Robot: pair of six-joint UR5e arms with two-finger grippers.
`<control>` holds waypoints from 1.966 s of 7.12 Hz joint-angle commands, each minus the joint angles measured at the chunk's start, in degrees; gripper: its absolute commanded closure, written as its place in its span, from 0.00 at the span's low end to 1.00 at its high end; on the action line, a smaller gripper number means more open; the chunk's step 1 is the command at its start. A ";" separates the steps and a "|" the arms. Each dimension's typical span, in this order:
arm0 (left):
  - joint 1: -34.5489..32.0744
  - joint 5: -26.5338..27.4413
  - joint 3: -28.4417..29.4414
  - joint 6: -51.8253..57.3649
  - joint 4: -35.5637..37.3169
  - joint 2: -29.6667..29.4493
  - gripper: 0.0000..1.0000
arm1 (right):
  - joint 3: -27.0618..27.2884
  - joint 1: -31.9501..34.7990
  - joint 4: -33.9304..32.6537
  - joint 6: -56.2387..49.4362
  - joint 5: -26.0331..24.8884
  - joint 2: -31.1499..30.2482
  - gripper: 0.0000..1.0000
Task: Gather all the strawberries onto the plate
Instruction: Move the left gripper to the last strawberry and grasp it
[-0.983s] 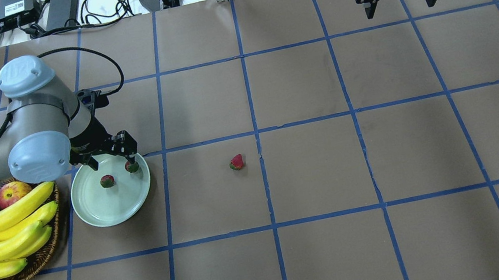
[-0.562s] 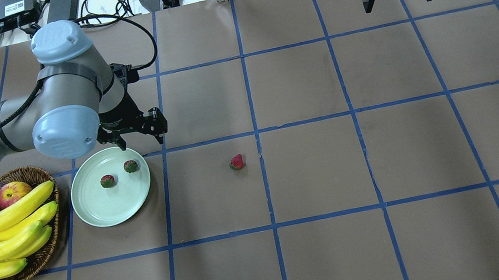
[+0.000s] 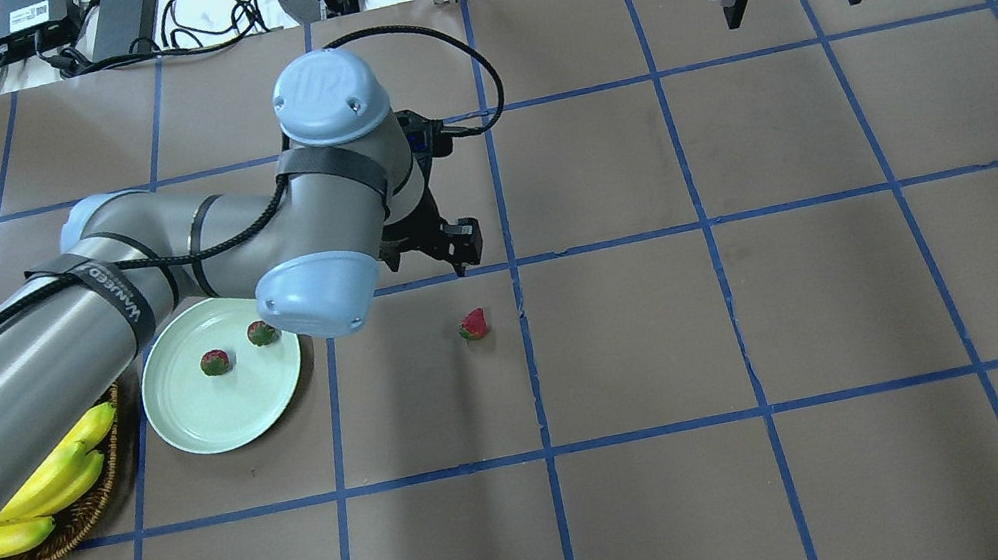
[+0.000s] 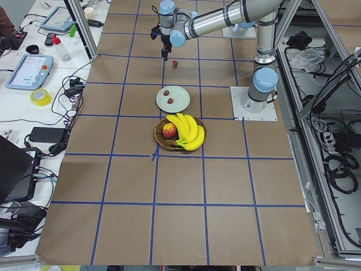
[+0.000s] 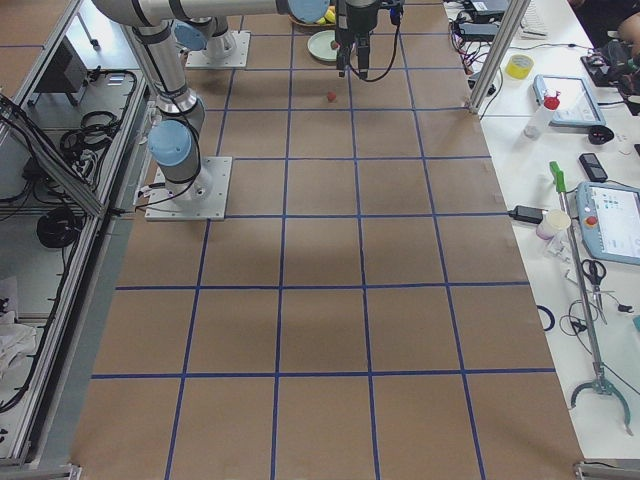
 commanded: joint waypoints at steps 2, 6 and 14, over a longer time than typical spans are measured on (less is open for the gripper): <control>-1.65 -0.36 -7.05 -0.08 9.86 -3.56 0.20 | 0.94 0.73 0.84 0.56 0.28 0.63 0.00; -1.82 -4.94 -8.66 -0.17 10.76 -3.64 0.20 | -0.20 2.42 1.10 -0.05 -1.30 -0.61 0.00; 1.93 -3.79 -4.90 0.18 4.49 -0.23 0.84 | -1.24 3.91 0.40 0.65 -0.69 -0.43 0.00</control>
